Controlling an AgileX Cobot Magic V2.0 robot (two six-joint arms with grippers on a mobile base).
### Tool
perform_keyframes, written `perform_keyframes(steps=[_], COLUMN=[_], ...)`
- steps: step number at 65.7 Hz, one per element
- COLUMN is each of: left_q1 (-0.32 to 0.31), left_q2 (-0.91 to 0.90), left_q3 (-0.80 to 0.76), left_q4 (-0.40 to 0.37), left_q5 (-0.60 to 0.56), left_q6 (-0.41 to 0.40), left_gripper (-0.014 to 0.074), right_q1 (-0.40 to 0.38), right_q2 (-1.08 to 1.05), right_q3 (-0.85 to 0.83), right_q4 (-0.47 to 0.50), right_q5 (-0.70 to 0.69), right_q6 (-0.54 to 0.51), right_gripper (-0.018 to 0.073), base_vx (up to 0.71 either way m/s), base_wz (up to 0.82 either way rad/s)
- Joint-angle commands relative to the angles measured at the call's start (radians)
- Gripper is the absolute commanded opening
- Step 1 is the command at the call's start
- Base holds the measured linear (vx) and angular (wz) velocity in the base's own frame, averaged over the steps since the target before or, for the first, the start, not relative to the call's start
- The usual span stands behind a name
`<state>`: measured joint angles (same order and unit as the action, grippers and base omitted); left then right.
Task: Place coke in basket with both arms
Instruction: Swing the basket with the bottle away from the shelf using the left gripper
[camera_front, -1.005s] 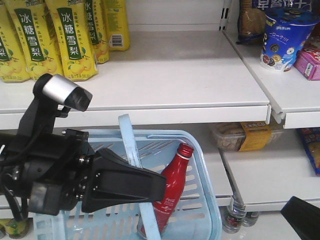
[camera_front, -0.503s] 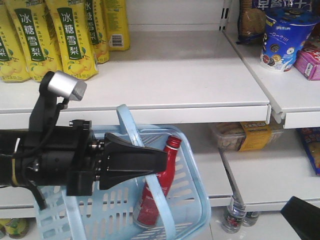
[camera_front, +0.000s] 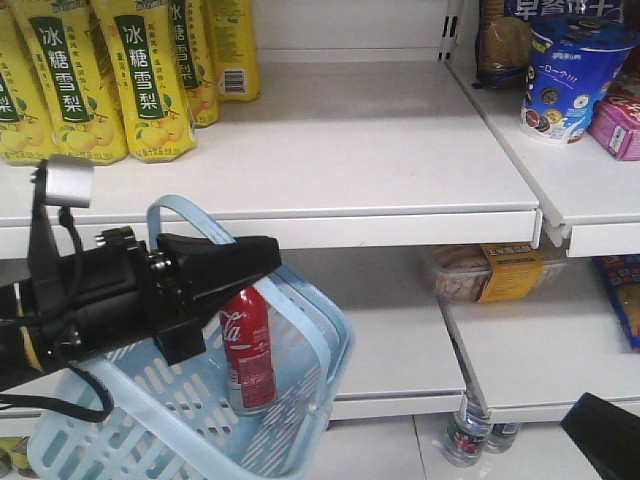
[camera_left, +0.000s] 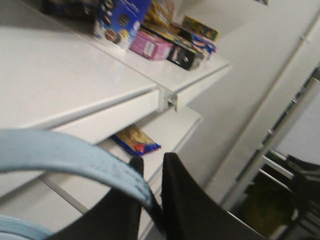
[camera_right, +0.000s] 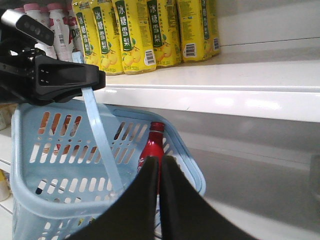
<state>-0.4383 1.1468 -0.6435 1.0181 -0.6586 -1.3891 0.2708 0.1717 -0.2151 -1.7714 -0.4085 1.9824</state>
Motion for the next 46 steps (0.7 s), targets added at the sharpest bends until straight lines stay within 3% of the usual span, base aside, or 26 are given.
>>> perform_keyframes(steps=[1, 14, 35, 46], left_q1=[0.000, 0.000, 0.000, 0.000], left_q2=[-0.085, -0.185, -0.409, -0.531], left_q3=[-0.023, 0.069, 0.246, 0.357], left_q4=[-0.171, -0.420, -0.679, -0.882], left_q5=[0.002, 0.186, 0.395, 0.497], left_q6=[0.198, 0.407, 0.677, 0.860], left_gripper=[-0.0006, -0.0006, -0.0006, -0.0006], right_q1=[-0.001, -0.001, -0.001, -0.001], right_q2=[0.012, 0.012, 0.012, 0.012], right_q3=[-0.027, -0.027, -0.027, -0.027], right_q4=[-0.010, -0.010, -0.010, -0.010], right_q5=[0.025, 0.025, 0.025, 0.025], right_q6=[0.000, 0.000, 0.000, 0.000], right_gripper=[-0.0005, -0.0005, -0.0005, -0.0005], base_vx=[0.00, 0.00, 0.00, 0.00], base_wz=[0.00, 0.00, 0.00, 0.00])
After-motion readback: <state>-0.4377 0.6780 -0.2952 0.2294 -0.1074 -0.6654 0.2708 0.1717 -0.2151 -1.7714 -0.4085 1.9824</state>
